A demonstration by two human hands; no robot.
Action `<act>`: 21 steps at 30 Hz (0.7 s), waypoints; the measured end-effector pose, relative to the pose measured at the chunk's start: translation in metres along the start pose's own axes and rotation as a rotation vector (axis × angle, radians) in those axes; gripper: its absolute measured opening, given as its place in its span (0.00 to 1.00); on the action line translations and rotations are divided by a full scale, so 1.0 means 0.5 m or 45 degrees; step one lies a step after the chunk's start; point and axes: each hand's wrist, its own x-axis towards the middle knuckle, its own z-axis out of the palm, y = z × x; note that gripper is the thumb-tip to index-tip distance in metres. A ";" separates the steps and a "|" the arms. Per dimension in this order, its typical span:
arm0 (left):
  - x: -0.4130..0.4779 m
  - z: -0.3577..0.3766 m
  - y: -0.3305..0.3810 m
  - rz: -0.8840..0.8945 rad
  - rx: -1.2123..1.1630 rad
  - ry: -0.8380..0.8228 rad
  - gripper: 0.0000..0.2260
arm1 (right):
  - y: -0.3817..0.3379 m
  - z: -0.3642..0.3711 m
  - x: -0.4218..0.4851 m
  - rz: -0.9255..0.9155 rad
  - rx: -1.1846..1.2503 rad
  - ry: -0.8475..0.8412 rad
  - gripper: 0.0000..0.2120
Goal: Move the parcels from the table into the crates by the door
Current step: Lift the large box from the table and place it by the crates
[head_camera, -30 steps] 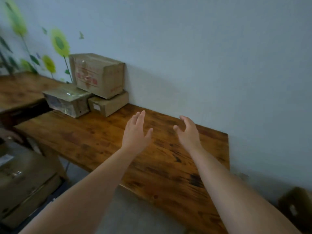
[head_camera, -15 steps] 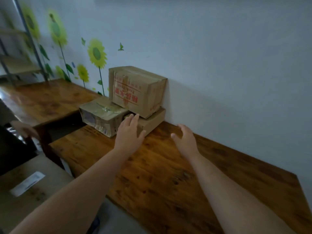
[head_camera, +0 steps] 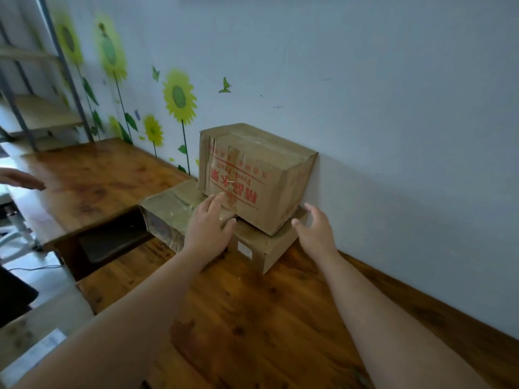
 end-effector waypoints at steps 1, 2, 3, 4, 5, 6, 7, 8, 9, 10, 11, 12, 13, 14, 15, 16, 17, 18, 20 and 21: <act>0.034 0.000 -0.019 0.001 -0.008 0.016 0.28 | -0.004 0.015 0.024 0.013 0.003 0.018 0.27; 0.067 0.000 -0.037 -0.008 -0.022 0.029 0.28 | -0.008 0.028 0.046 0.032 0.011 0.043 0.28; 0.107 0.002 -0.058 -0.019 -0.038 0.034 0.28 | -0.011 0.046 0.070 0.061 0.025 0.080 0.30; 0.145 0.007 -0.076 -0.025 -0.051 0.035 0.28 | -0.012 0.062 0.092 0.087 0.040 0.120 0.32; 0.179 0.011 -0.091 -0.028 -0.069 0.039 0.29 | -0.014 0.075 0.111 0.110 0.057 0.153 0.34; 0.220 0.016 -0.109 -0.023 -0.093 0.034 0.28 | -0.015 0.091 0.133 0.145 0.077 0.187 0.36; 0.260 0.022 -0.125 -0.007 -0.112 0.033 0.28 | -0.016 0.105 0.154 0.189 0.100 0.217 0.37; 0.295 0.027 -0.139 0.013 -0.119 0.037 0.28 | -0.015 0.115 0.169 0.231 0.122 0.237 0.39; 0.333 0.032 -0.156 0.025 -0.118 0.029 0.28 | -0.013 0.129 0.185 0.278 0.148 0.249 0.41; 0.369 0.035 -0.174 0.026 -0.114 0.019 0.29 | -0.011 0.143 0.200 0.324 0.184 0.257 0.42; 0.400 0.037 -0.189 0.017 -0.115 0.015 0.30 | -0.008 0.156 0.210 0.361 0.225 0.262 0.44; 0.433 0.040 -0.207 0.000 -0.130 0.011 0.31 | -0.006 0.170 0.221 0.390 0.264 0.269 0.46; 0.463 0.042 -0.223 -0.031 -0.163 -0.005 0.32 | -0.006 0.184 0.231 0.412 0.306 0.280 0.47; 0.486 0.044 -0.234 -0.080 -0.212 -0.037 0.34 | -0.005 0.194 0.238 0.416 0.339 0.295 0.47; 0.510 0.046 -0.245 -0.132 -0.271 -0.082 0.36 | -0.005 0.205 0.245 0.411 0.354 0.315 0.47; 0.532 0.049 -0.255 -0.173 -0.330 -0.129 0.39 | -0.003 0.216 0.252 0.414 0.353 0.336 0.46; 0.548 0.052 -0.260 -0.198 -0.384 -0.171 0.42 | -0.002 0.222 0.255 0.422 0.348 0.352 0.47; 0.561 0.054 -0.264 -0.213 -0.433 -0.208 0.43 | -0.001 0.226 0.256 0.431 0.349 0.363 0.47; 0.585 0.061 -0.270 -0.244 -0.528 -0.299 0.43 | 0.003 0.232 0.262 0.452 0.383 0.382 0.48; 0.591 0.064 -0.272 -0.256 -0.586 -0.361 0.42 | 0.005 0.232 0.264 0.465 0.404 0.383 0.48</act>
